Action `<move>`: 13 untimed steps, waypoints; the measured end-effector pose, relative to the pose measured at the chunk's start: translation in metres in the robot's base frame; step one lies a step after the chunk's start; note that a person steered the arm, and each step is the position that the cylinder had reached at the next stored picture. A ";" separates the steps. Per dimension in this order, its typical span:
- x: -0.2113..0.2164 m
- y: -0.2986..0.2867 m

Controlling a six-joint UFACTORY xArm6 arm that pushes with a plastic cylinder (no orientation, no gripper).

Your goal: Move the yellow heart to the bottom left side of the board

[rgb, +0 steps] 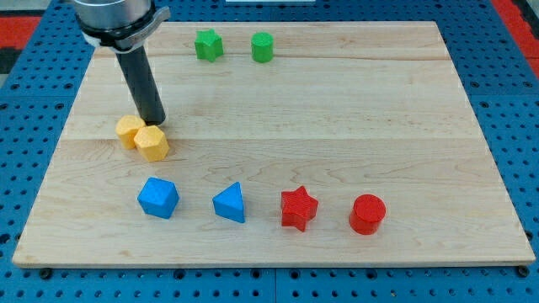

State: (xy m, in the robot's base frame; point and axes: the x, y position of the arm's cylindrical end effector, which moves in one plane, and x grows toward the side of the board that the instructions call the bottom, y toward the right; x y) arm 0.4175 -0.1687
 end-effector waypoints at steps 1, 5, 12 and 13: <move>0.014 -0.013; 0.023 -0.060; 0.078 -0.092; 0.086 -0.093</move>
State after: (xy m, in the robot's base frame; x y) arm 0.5034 -0.2612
